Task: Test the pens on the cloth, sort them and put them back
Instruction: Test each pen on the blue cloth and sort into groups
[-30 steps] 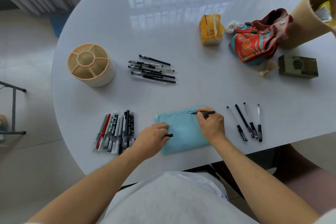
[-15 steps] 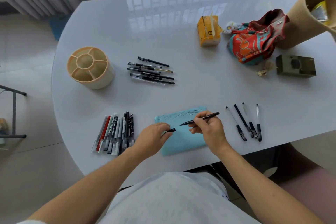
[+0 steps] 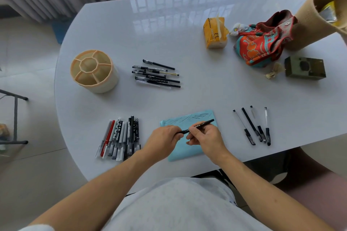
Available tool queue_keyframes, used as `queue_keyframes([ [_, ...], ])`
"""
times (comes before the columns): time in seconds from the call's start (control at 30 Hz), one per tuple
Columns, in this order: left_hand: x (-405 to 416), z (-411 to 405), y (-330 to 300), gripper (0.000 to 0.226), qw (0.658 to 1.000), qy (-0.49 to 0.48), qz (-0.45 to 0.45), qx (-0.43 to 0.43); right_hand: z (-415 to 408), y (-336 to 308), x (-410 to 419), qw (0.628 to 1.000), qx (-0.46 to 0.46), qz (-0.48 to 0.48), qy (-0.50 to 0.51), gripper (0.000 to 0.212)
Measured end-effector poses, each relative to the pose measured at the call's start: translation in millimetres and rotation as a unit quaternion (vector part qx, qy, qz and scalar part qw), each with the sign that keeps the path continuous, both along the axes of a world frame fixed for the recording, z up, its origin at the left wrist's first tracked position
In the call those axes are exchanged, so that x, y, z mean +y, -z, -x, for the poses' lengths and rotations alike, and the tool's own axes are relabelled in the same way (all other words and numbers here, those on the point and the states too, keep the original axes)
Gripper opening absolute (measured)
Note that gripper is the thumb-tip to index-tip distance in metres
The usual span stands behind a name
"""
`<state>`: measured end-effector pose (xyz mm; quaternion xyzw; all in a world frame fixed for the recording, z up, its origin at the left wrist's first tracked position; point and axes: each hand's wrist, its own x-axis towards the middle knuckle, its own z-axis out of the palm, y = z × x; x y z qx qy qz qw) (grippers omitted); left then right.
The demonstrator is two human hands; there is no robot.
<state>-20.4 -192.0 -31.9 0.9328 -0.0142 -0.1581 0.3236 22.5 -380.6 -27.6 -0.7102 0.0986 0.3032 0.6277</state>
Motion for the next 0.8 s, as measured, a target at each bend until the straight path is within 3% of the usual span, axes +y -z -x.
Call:
queue_keyframes([
  [0.13,-1.7,-5.9,-6.9,0.024,1.0,-0.012,-0.009,-0.001,-3.9,-1.2,9.8,1.0,-0.009,0.014,0.009,0.017],
  [0.3,6.1,-0.7,-12.2,0.025,0.999,-0.031,-0.003,0.011,-16.7,-7.0,21.1,0.994,0.002,0.045,-0.096,0.014],
  [0.37,14.6,7.5,-11.0,0.022,0.998,-0.063,-0.004,0.021,-20.6,-6.9,31.6,0.988,0.01,0.062,-0.141,0.014],
  [0.47,34.4,24.5,-7.9,0.024,0.99,-0.132,-0.033,0.028,-29.8,-2.2,53.2,0.987,0.002,0.089,-0.13,0.019],
  [0.63,77.5,65.5,-4.0,0.019,0.96,-0.261,-0.082,0.052,-75.5,9.5,94.9,0.962,-0.139,0.192,-0.133,0.013],
  [0.8,102.5,96.2,-1.4,0.022,0.932,-0.345,-0.093,0.069,-133.1,17.9,132.2,0.88,-0.303,0.31,-0.194,0.019],
])
